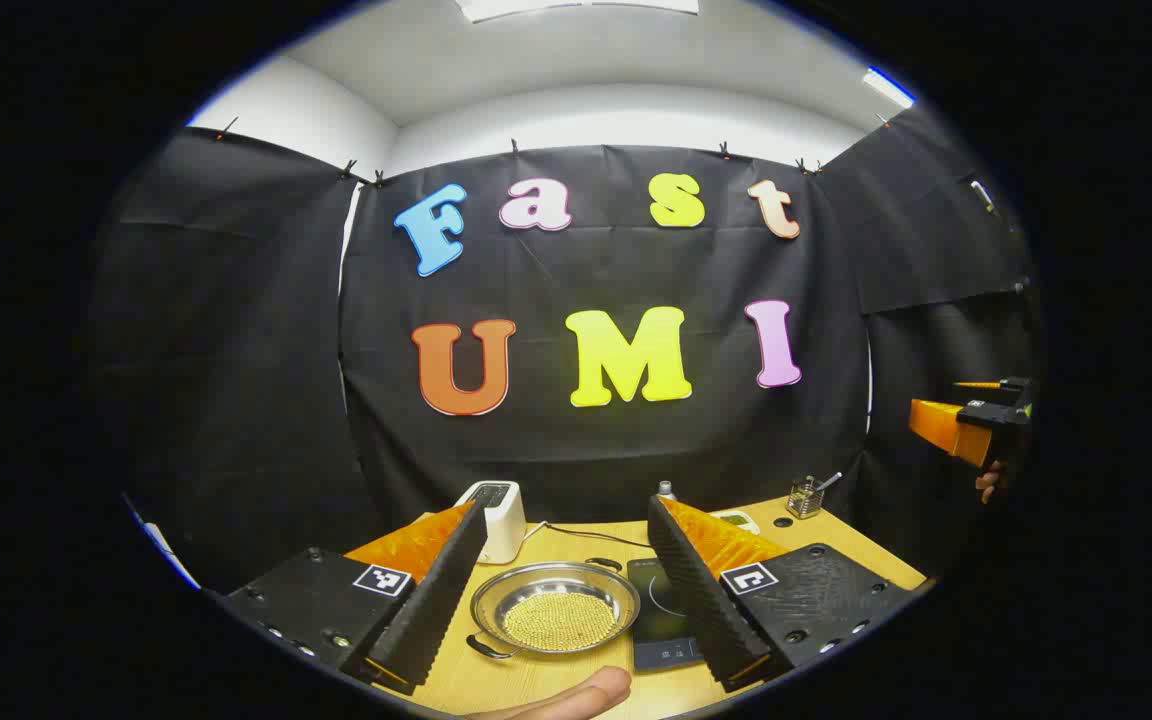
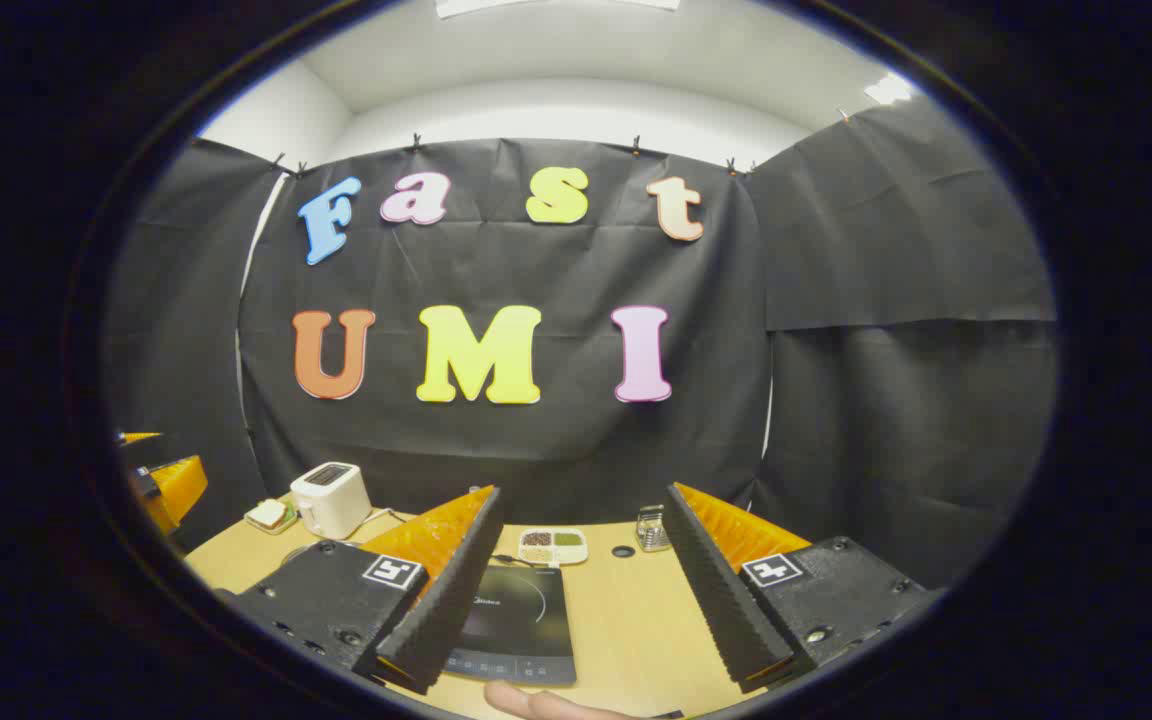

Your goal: First push the handle of the pot to place it horizontally, then grasp the pot with both hands and set it on the induction cooktop.

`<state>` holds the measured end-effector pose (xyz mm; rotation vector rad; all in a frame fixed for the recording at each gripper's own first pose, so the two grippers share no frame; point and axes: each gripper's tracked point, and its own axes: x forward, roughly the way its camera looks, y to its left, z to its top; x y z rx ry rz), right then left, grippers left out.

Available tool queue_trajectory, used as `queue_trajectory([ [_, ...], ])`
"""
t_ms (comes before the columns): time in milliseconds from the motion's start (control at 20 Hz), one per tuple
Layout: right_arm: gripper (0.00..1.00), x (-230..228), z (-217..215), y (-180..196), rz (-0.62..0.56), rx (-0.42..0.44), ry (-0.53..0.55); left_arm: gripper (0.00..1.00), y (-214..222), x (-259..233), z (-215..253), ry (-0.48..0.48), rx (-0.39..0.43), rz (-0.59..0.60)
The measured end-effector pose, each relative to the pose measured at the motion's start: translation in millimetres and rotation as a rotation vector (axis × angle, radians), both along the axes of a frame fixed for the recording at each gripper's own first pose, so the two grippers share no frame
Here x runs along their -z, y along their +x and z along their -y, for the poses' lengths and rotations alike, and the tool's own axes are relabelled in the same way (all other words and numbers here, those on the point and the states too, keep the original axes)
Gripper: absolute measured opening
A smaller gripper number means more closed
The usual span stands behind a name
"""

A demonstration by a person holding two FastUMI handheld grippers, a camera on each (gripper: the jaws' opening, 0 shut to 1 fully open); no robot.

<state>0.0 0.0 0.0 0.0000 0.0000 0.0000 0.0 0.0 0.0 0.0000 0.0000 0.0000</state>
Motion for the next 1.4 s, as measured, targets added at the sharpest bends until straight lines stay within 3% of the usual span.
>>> queue_trajectory([
  [450,0.97,-19.2,-15.1,-40.0,0.092,-0.049,0.005,0.96,-15.0,-1.3,-5.0,0.007,-0.006,0.012],
  [1250,0.96,-1.8,4.8,-36.7,0.136,-0.036,0.043,0.97,-15.7,34.6,-25.8,-0.005,-0.064,-0.039],
  [1350,0.97,0.9,8.1,-35.6,0.143,-0.039,0.051,0.96,-10.0,42.6,-17.1,-0.016,-0.030,-0.052],
  [1400,1.00,3.8,7.6,-35.2,0.143,-0.043,0.056,0.90,-6.3,47.2,-15.9,-0.014,-0.018,-0.057],
])
